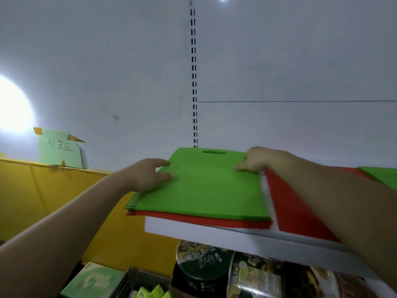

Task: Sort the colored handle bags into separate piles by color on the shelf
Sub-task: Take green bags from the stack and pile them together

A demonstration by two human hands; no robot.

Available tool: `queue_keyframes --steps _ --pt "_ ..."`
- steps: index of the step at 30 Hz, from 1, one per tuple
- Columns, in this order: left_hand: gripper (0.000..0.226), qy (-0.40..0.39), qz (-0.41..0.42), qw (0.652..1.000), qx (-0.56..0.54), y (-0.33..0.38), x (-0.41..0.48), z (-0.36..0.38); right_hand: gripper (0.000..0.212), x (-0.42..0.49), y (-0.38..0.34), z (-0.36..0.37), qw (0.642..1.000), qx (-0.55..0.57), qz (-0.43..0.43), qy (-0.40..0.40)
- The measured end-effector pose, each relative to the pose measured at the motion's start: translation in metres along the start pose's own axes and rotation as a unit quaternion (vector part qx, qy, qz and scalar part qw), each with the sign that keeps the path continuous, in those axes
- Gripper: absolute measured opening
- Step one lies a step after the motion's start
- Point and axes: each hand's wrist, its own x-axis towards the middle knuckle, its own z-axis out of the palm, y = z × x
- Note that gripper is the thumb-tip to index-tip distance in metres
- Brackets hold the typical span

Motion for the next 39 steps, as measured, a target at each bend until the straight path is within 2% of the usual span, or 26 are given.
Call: queue_keyframes --steps 3,5,10,14,16,18,20,23,26,29,34,36,39 --pt "0.063 -0.042 0.002 0.999 0.006 -0.009 0.009 0.006 0.060 -0.001 -0.006 0.001 0.999 -0.020 0.008 0.046" --pt "0.064 -0.043 0.012 0.999 -0.018 -0.014 0.012 0.010 0.052 -0.004 -0.011 0.003 0.996 -0.027 0.017 0.085" --pt "0.072 -0.037 0.044 0.997 -0.050 -0.021 0.019 0.009 0.034 -0.033 -0.027 -0.005 0.972 0.072 0.061 0.214" --pt "0.079 -0.040 0.086 0.982 -0.166 -0.026 0.016 0.001 0.028 -0.069 -0.042 -0.014 0.912 0.218 0.090 0.335" --pt "0.071 -0.005 0.113 0.964 -0.240 -0.028 0.010 -0.002 0.028 -0.091 -0.049 -0.016 0.875 0.270 0.103 0.387" --pt "0.057 0.041 0.139 0.931 -0.334 -0.029 0.006 -0.005 0.028 -0.115 -0.054 -0.019 0.838 0.311 0.116 0.434" --pt "0.049 0.051 0.154 0.895 -0.415 -0.026 -0.004 -0.010 0.030 -0.139 -0.057 -0.020 0.807 0.341 0.127 0.465" --pt "0.047 0.052 0.210 0.872 -0.439 -0.016 -0.023 -0.018 0.035 -0.175 -0.056 -0.020 0.763 0.386 0.150 0.496" --pt "0.047 0.044 0.260 0.859 -0.439 0.002 -0.045 -0.022 0.051 -0.217 -0.052 -0.021 0.707 0.442 0.183 0.522" --pt "0.045 0.016 0.290 0.853 -0.434 0.023 -0.064 -0.016 0.063 -0.262 -0.044 -0.021 0.675 0.431 0.221 0.557" --pt "0.048 -0.030 0.329 0.827 -0.455 0.064 -0.098 0.005 0.068 -0.340 -0.028 -0.027 0.630 0.427 0.230 0.607" --pt "0.048 -0.049 0.340 0.815 -0.466 0.084 -0.116 0.016 0.065 -0.373 -0.019 -0.027 0.631 0.404 0.245 0.616" --pt "0.048 -0.085 0.367 0.794 -0.477 0.120 -0.146 0.035 0.051 -0.426 -0.007 -0.025 0.652 0.338 0.272 0.622"
